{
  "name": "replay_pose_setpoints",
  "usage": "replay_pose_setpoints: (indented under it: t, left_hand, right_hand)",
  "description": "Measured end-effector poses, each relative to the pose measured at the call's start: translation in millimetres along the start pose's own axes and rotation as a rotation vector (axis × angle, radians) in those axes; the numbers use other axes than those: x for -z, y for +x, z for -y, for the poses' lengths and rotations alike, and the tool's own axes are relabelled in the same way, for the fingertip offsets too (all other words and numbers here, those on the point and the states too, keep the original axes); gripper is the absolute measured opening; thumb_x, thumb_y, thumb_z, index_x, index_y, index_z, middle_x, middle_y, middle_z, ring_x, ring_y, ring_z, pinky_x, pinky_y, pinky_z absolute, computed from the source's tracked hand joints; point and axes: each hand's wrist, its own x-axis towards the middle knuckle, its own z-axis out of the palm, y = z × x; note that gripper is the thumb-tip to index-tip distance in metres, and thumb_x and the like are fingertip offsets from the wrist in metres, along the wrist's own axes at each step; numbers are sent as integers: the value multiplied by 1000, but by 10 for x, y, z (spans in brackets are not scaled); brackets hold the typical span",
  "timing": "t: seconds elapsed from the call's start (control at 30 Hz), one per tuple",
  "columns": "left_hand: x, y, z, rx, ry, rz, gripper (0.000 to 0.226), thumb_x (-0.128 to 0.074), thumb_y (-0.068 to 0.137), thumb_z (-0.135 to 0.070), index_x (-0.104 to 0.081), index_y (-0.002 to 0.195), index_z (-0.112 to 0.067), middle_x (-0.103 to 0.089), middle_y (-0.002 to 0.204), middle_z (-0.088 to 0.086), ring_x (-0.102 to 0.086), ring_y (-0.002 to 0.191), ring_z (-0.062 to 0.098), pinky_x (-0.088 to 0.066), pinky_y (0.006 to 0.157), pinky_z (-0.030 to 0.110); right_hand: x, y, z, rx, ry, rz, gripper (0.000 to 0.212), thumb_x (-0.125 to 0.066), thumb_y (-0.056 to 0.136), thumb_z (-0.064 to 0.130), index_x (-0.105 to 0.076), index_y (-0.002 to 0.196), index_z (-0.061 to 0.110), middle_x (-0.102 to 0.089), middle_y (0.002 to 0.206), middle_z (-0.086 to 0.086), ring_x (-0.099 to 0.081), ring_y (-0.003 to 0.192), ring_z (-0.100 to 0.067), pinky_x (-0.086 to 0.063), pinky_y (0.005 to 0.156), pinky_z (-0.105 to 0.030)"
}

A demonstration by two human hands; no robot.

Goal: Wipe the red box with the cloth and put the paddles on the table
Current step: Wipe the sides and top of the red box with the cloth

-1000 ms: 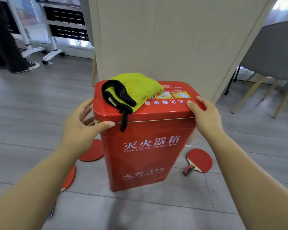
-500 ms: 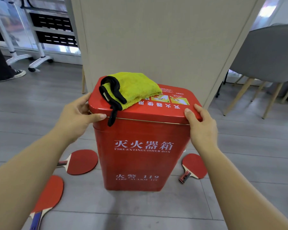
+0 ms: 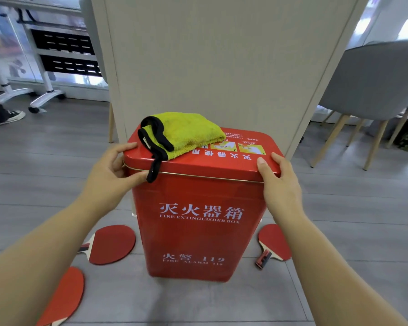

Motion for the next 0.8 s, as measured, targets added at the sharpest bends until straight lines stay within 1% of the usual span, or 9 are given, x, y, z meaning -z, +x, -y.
replay_pose_setpoints:
  t: [0.07, 0.17, 0.3, 0.4, 0.47, 0.53, 0.57, 0.7, 0.8]
  left_hand:
    - [-22, -19, 1, 8, -7, -5, 59, -67, 73, 11, -48, 117, -23, -64, 104, -2, -67, 81, -3, -52, 68, 11]
    - [-20, -25, 48, 13, 15, -49, 65, -70, 71, 13, -47, 120, -22, -65, 105, -3, -67, 83, -3, -52, 67, 10]
    - [-41, 2, 124, 4, 20, -105, 66, -71, 70, 13, -51, 109, -36, -67, 102, -7, -67, 85, -2, -53, 70, 13]
    - [-42, -7, 144, 11, 19, -156, 70, -70, 71, 12, -52, 104, -47, -68, 100, -9, -68, 86, 1, -54, 73, 15]
    - [-99, -18, 139, 9, 16, -169, 70, -71, 71, 9, -51, 103, -50, -69, 101, -7, -68, 90, 5, -55, 77, 20]
    - [-216, -43, 129, 1, 9, -165, 69, -72, 71, 7, -50, 104, -49, -68, 105, -2, -66, 94, 10, -52, 83, 28]
    - [-287, -52, 127, -8, 4, -162, 69, -72, 71, 7, -49, 106, -48, -68, 106, 0, -66, 95, 11, -51, 84, 29]
    - [-459, -62, 124, -15, 1, -201, 67, -73, 70, 6, -49, 108, -45, -68, 104, -4, -66, 88, 4, -55, 81, 23]
    - [-471, -33, 105, 2, 4, -242, 67, -75, 67, 7, -52, 113, -36, -69, 100, -6, -66, 82, -1, -55, 79, 19]
  right_hand:
    - [-39, 36, 53, -16, 24, -42, 52, -56, 89, 49, -44, 136, 33, -47, 136, -1, -47, 106, -13, -38, 96, -33]
    - [-91, 113, 109, -14, 32, -71, 53, -63, 87, 42, -49, 135, 26, -50, 136, -1, -49, 118, -17, -37, 97, -31]
    - [-144, 237, 127, -26, 64, -86, 54, -68, 84, 35, -53, 133, 21, -52, 136, 0, -50, 122, -18, -39, 105, -36]
    - [-209, 376, 175, -34, 75, -44, 55, -69, 82, 33, -53, 133, 21, -53, 136, 1, -51, 121, -18, -40, 106, -39]
    - [-227, 501, 180, -44, 90, -23, 54, -69, 82, 31, -53, 133, 21, -54, 135, 1, -53, 119, -18, -42, 105, -39]
    - [-214, 632, 152, -65, 119, 7, 53, -69, 83, 29, -53, 133, 21, -54, 134, 0, -53, 117, -19, -43, 102, -36]
    - [-190, 681, 132, -72, 133, 19, 52, -69, 83, 29, -54, 132, 21, -54, 133, 1, -54, 116, -19, -43, 101, -35]
    - [-99, 764, 13, -35, 137, 76, 51, -69, 83, 33, -56, 131, 21, -56, 132, -2, -55, 115, -18, -44, 103, -40]
    - [-43, 745, -70, 7, 160, 96, 49, -65, 87, 34, -55, 133, 22, -55, 132, 1, -55, 113, -15, -45, 101, -35]
